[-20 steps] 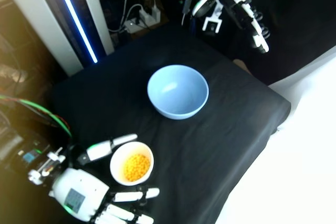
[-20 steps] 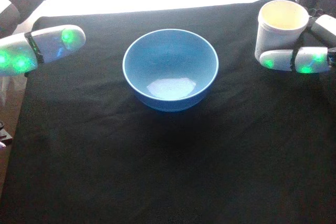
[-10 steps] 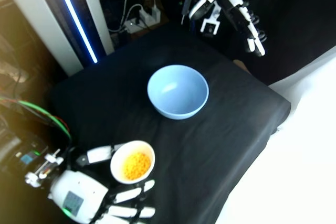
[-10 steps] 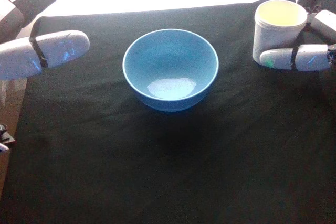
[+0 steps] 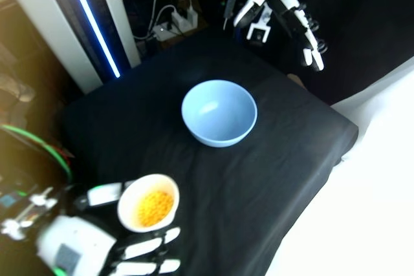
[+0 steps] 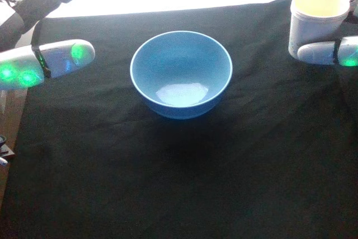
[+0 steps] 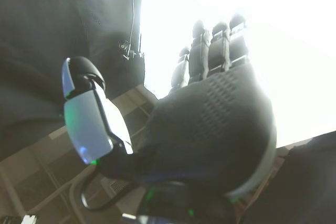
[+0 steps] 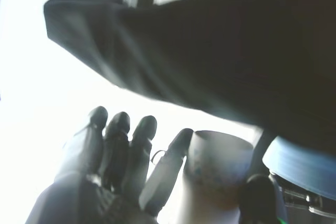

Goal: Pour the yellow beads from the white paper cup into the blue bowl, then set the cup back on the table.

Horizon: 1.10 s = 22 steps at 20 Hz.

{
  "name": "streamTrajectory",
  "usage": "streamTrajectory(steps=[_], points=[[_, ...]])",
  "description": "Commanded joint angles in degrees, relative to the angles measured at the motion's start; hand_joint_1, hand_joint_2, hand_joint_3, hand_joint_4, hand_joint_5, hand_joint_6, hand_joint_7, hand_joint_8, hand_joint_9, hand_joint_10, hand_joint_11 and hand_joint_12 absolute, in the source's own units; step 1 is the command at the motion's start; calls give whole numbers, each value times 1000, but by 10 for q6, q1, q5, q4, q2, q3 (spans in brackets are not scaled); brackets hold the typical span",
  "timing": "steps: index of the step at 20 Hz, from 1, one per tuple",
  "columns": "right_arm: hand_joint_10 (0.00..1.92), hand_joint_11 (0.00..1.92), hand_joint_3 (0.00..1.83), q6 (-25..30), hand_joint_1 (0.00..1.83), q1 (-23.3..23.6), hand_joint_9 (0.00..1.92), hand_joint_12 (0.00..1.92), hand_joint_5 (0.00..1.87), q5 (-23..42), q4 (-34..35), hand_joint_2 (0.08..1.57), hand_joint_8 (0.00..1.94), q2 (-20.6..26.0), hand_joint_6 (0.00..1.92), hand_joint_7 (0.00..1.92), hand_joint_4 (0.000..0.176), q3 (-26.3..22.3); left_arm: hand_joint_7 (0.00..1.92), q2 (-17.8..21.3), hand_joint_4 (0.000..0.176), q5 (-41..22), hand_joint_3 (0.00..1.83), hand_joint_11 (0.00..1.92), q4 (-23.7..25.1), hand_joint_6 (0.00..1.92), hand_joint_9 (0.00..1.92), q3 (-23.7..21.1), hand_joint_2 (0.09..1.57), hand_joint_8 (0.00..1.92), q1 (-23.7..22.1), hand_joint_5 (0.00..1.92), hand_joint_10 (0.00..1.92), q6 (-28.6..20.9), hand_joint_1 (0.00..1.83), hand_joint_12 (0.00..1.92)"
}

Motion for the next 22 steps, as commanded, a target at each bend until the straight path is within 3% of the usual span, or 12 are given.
streamTrajectory(steps=[1, 2, 3, 6, 8, 9, 11, 15, 18, 19, 20, 22], points=[[8, 42, 0, 8, 1143, 22, 429, 636, 1081, 76, -2, 1072, 5, 2, 807, 644, 0, -2, 243, -3, 99, -71, 0, 0, -10, 0, 90, 3, 918, 0, -3, 0, 0, -6, 464, 141], [8, 42, 0, 8, 1143, 30, 429, 636, 1081, 75, -14, 1072, 5, 3, 807, 644, 0, -3, 243, -3, 99, -73, 0, 0, -10, 0, 90, 3, 918, 0, -2, 0, 0, -6, 464, 141], [11, 99, 3, 8, 1154, 36, 517, 820, 980, 75, -25, 1116, 7, 3, 969, 716, 0, -5, 241, -3, 125, -73, 0, 0, -11, 0, 83, 3, 920, 2, -1, 0, 1, -7, 469, 71], [5, 65, 1, 8, 1137, 62, 584, 911, 954, 75, -61, 1129, 4, 4, 1014, 819, 0, -10, 230, -3, 133, -74, 0, 0, -12, 0, 62, 3, 914, 0, -1, 0, 0, -7, 488, 6], [13, 181, 1, 8, 1152, 75, 677, 940, 962, 75, -77, 1125, 9, 4, 998, 963, 0, -12, 227, -4, 145, -74, 0, 0, -12, 0, 74, 3, 918, 0, -1, 0, 7, -6, 475, 0], [6, 477, 23, 8, 1232, 84, 926, 812, 977, 75, -90, 1107, 538, 4, 1134, 1030, 0, -14, 230, -4, 162, -74, 0, 0, -12, 0, 81, 3, 915, 2, -1, 0, 8, -6, 489, 0], [1, 471, 8, 8, 1243, 95, 948, 801, 954, 71, -104, 1122, 690, 4, 1208, 1009, 0, -15, 234, -4, 154, -74, 0, 0, -12, 0, 87, 3, 911, 3, -1, 0, 10, -6, 487, 0], [3, 310, 1, 8, 1230, 116, 789, 940, 919, 57, -138, 1156, 874, 4, 1280, 906, 0, -15, 243, -8, 161, -71, 2, 0, -11, 0, 87, 6, 921, 4, -1, 0, 6, -6, 500, 0], [7, 356, 1, 8, 1245, 136, 847, 942, 916, 43, -170, 1140, 1055, 4, 1070, 933, 0, -15, 248, -12, 156, -69, 3, 5, -11, 0, 98, 8, 927, 5, -1, 0, 9, -6, 502, 2], [8, 329, 0, 8, 1177, 143, 823, 947, 970, 38, -181, 1122, 424, 4, 988, 901, 0, -15, 260, -12, 151, -68, 2, 11, -10, 0, 109, 8, 927, 9, -1, 0, 13, -6, 504, 5], [4, 275, 2, 8, 1160, 150, 809, 942, 963, 31, -193, 1123, 150, 4, 1000, 949, 0, -15, 270, -13, 148, -68, 2, 19, -10, 0, 122, 8, 927, 11, -1, 0, 16, -6, 504, 9], [4, 182, 0, 8, 1156, 159, 829, 1008, 961, 23, -210, 1125, 17, 4, 1002, 1023, 0, -15, 289, -13, 129, -67, 3, 38, -9, 0, 141, 9, 933, 15, -1, 0, 19, -6, 506, 20]])
